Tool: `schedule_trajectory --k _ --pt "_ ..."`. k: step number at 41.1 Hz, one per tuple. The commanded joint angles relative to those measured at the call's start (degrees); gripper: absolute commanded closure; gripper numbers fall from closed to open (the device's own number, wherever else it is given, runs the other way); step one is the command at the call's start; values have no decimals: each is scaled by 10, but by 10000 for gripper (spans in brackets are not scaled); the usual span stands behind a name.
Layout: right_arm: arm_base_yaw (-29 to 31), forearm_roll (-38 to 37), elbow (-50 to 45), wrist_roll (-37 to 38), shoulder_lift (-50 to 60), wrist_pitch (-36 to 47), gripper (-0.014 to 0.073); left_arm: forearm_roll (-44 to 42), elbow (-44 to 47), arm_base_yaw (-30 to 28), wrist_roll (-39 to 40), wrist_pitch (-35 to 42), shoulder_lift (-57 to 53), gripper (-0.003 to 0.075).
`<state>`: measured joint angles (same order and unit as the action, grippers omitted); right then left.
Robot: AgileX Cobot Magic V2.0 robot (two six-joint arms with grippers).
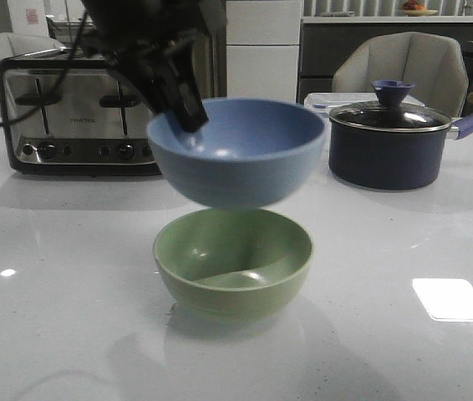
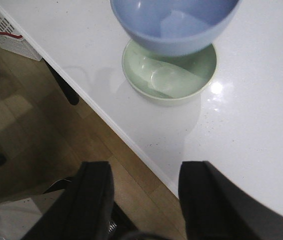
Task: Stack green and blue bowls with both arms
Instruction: 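Lift the blue bowl and lower it into the green bowl, then open the left gripper and raise it off the blue bowl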
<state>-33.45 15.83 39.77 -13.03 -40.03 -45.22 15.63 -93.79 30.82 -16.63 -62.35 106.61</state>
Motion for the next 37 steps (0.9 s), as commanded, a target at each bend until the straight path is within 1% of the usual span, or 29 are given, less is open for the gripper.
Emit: schedule_trajectory --k 1,11,23,26,27,30,32,34,37 --pt "0 4 14 -3 3 34 165 1 -19 17 -1 10 -5 627" --pt "0 4 14 -3 3 34 165 -11 -19 18 -1 -2 35 627" --pt "0 4 14 -3 3 34 165 -25 -19 18 -1 18 55 622" --pt "0 4 14 -3 3 34 165 -31 -19 18 -1 18 55 570" --pt "0 4 14 -3 3 34 165 -31 -19 18 -1 18 54 533" --pt "0 4 14 -3 3 34 165 -32 -20 18 -1 18 50 377" --pt "0 4 14 -3 3 34 165 -33 -23 18 -1 18 42 310" --pt "0 4 14 -3 3 34 165 -35 -23 18 -1 22 26 293" --pt "0 4 14 -3 3 34 165 -39 -23 18 -1 25 -5 295"
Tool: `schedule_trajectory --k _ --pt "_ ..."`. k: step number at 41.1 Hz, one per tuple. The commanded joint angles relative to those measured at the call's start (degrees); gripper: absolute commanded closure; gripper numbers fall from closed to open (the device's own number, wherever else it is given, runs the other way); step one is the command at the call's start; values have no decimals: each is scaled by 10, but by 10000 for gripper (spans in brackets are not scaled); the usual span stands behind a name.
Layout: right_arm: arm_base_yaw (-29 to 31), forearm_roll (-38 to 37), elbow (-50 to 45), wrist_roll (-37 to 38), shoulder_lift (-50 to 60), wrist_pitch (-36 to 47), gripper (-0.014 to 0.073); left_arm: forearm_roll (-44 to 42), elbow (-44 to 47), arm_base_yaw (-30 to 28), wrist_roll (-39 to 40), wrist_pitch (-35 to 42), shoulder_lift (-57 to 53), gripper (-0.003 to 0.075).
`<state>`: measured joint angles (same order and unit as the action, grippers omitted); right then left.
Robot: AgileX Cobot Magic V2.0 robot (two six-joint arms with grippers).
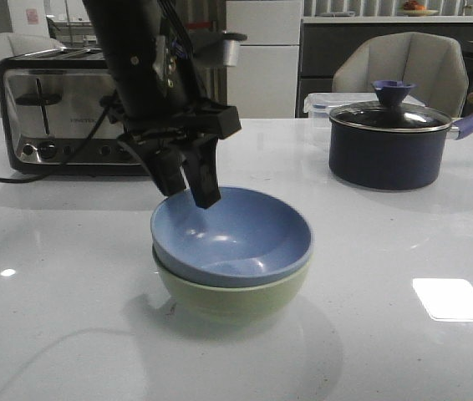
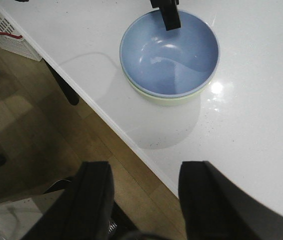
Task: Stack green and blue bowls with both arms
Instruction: 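Open the left gripper and raise it off the blue bowl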
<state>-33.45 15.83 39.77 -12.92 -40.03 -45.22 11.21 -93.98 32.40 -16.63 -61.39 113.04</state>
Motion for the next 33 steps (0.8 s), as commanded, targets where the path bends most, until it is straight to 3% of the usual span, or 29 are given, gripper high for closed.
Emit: schedule_trajectory --k 1,14,33 --pt "0 4 14 -4 3 34 165 4 -21 2 -1 16 -86 295" --pt "0 4 14 -4 3 34 165 12 84 2 -1 48 -315 295" --pt "0 8 14 -4 3 15 165 16 384 2 -1 156 -668 295"
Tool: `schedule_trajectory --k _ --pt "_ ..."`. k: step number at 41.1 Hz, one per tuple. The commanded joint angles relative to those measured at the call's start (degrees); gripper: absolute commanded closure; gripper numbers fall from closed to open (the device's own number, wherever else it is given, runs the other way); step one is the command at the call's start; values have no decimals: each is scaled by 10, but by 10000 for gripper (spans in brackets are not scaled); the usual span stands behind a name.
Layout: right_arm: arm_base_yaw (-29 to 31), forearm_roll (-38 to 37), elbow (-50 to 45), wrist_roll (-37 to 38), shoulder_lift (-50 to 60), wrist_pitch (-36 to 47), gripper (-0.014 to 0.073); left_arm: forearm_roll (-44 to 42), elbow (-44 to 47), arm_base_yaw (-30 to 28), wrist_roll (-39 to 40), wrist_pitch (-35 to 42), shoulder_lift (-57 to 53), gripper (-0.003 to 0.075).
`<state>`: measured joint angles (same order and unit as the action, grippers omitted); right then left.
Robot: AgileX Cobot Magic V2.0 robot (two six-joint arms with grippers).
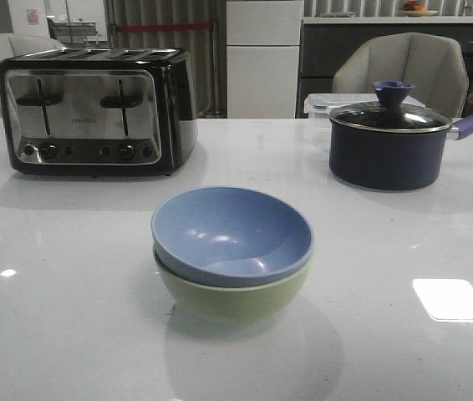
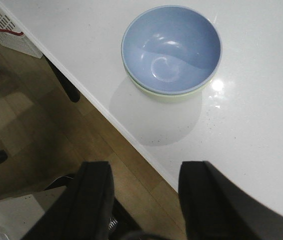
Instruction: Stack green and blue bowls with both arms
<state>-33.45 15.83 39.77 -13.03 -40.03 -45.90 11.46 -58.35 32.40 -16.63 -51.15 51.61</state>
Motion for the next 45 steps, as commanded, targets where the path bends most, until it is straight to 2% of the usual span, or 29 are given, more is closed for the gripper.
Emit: schedule_trajectory --k 1,14,18,24,28,32,39,43,45 --pt "0 7 14 -3 3 20 165 13 44 2 -1 56 -72 295" --pt "0 -87 14 10 3 5 167 13 161 2 0 67 -196 295" --pt "0 -105 13 41 3 5 167 13 168 2 5 68 -198 295" --pt "0 -107 7 42 3 5 167 13 169 2 5 80 -198 298" --pt "0 -106 2 42 3 2 172 13 169 2 5 86 -198 349" --pt "0 -104 2 42 3 2 251 13 169 2 5 91 -198 444" --pt "0 -104 2 42 3 2 463 13 169 2 5 98 -198 589" --pt "0 -104 2 42 3 2 540 13 169 2 5 98 -198 627" --pt "0 -104 2 42 3 2 538 13 169 2 5 98 -198 627"
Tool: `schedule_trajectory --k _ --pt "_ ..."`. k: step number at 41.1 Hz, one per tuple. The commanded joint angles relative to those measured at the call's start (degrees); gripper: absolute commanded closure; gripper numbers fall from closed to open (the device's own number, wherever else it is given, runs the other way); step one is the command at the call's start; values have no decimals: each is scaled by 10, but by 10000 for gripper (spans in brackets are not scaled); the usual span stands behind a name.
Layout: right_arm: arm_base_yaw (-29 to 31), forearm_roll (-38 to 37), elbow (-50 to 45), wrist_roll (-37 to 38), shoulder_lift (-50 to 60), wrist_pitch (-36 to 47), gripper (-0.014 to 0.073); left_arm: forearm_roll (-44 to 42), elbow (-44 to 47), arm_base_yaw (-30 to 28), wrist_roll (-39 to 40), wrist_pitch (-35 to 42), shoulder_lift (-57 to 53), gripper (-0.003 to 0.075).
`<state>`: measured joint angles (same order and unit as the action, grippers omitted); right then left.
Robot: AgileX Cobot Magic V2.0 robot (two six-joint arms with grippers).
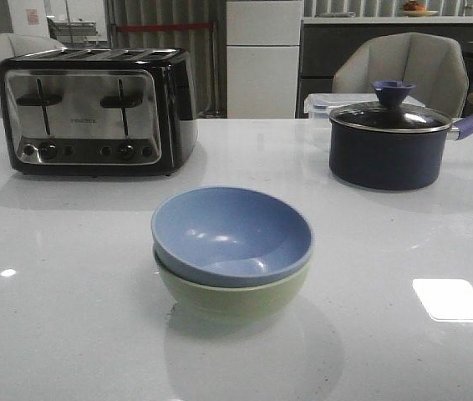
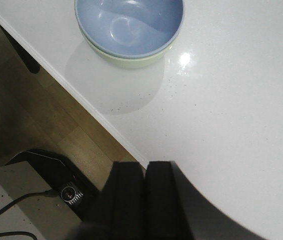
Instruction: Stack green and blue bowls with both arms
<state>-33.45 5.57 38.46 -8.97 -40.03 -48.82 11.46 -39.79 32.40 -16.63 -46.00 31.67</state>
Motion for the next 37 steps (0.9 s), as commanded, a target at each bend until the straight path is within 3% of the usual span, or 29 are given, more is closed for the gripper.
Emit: schedule_trajectory --k 1,23,37 --pt "0 -1 15 2 3 31 538 13 -17 2 5 47 1 627" --pt "0 -1 15 2 3 28 538 13 -13 2 5 48 -11 627" --pt "0 -1 15 2 3 28 538 -1 111 -214 -8 145 -192 627"
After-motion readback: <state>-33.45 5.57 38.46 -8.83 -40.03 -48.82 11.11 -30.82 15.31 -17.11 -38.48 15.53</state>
